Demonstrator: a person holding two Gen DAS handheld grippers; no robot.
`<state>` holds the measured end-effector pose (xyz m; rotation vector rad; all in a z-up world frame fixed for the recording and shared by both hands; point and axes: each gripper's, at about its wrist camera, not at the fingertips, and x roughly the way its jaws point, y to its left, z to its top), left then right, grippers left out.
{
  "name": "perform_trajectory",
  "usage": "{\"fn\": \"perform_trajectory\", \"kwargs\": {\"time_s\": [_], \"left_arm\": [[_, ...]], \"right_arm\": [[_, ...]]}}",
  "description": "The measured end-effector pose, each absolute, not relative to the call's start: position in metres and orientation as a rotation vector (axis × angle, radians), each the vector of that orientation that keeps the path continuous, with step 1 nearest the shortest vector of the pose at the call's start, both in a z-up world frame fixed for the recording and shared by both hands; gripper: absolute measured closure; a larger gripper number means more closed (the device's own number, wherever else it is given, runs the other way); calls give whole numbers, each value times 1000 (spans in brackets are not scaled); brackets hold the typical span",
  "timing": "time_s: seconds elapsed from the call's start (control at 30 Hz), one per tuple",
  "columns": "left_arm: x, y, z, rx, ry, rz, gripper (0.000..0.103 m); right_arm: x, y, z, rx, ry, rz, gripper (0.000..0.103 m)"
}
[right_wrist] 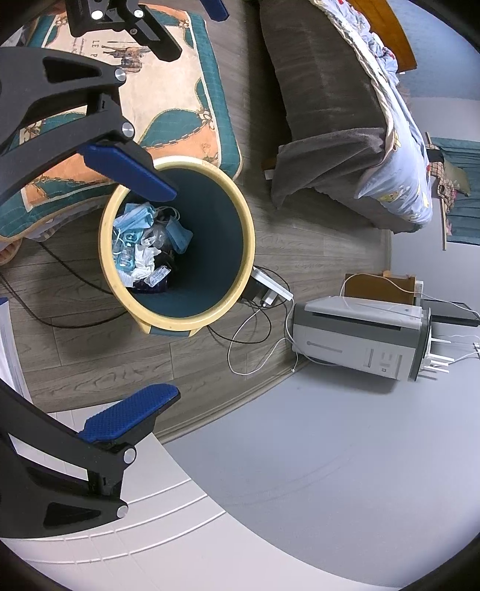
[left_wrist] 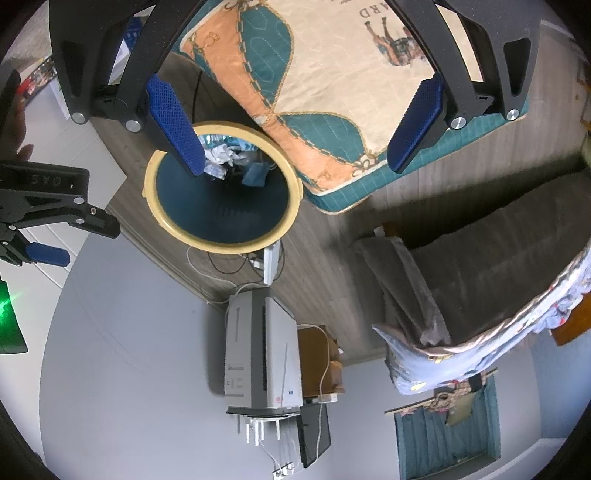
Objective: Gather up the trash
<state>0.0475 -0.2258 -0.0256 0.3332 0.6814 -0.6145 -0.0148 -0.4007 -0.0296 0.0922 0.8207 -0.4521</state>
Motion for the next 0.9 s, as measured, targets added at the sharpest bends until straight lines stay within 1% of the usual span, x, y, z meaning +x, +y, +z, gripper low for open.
{"fn": "perform_trajectory", "kwargs": {"time_s": [0.9], "left_arm": [[48,-226,-24,327,690,-619,5]], "right_arm": [[-14,-399,-32,83,827,-450,6]]}}
